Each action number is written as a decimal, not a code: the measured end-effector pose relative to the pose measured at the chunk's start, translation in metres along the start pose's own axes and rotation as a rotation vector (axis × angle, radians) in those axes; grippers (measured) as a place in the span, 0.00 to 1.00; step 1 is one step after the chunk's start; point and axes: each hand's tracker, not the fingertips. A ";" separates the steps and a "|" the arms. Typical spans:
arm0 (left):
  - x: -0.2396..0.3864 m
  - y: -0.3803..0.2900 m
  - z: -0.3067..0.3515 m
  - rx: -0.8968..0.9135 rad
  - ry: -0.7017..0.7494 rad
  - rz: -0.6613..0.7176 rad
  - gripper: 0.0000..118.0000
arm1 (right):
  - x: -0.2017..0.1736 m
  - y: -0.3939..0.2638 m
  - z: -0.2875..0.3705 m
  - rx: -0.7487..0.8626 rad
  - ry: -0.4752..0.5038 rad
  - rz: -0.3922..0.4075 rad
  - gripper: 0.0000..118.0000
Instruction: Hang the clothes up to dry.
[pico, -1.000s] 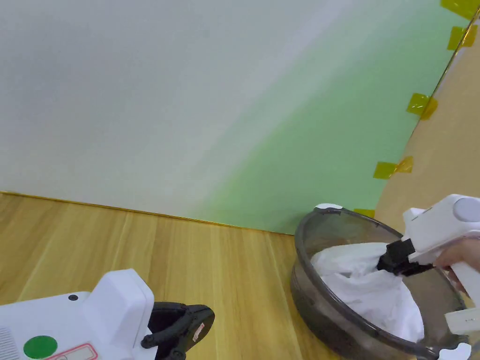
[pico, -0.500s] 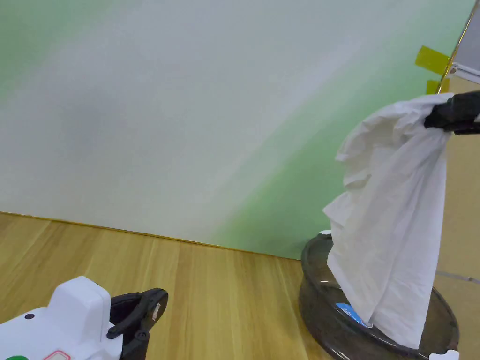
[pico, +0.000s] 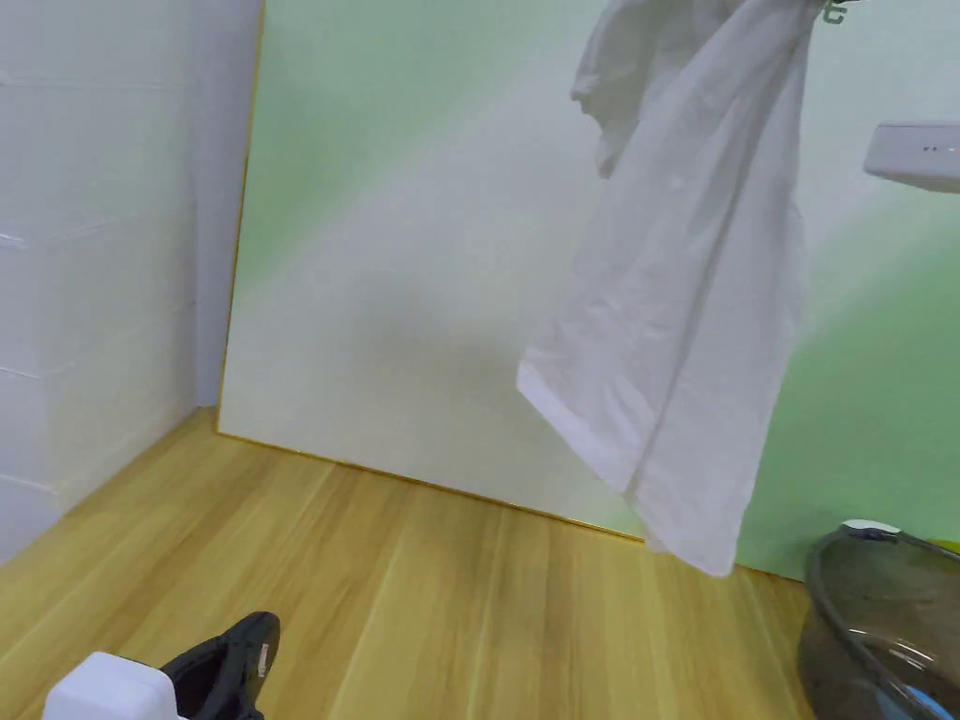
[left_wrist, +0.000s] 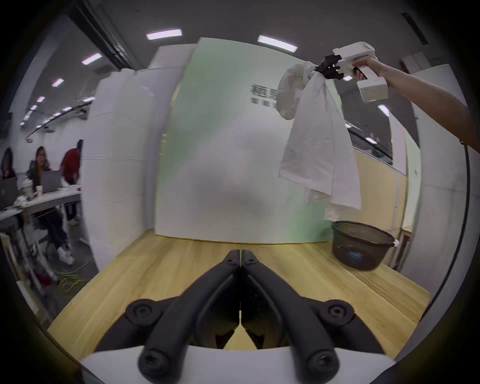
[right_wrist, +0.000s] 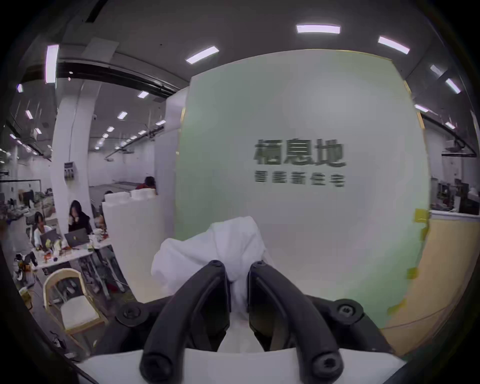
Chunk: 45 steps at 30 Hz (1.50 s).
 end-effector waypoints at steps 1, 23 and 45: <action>-0.004 -0.002 0.005 0.001 0.022 -0.016 0.02 | -0.014 -0.006 -0.016 -0.006 0.032 -0.017 0.09; -0.039 -0.009 0.028 0.037 0.119 0.026 0.02 | -0.283 -0.346 -0.282 -0.583 0.239 0.104 0.09; 0.003 -0.020 -0.020 -0.004 -0.024 -0.002 0.02 | -0.001 -0.521 -0.133 -0.787 -0.137 -0.154 0.09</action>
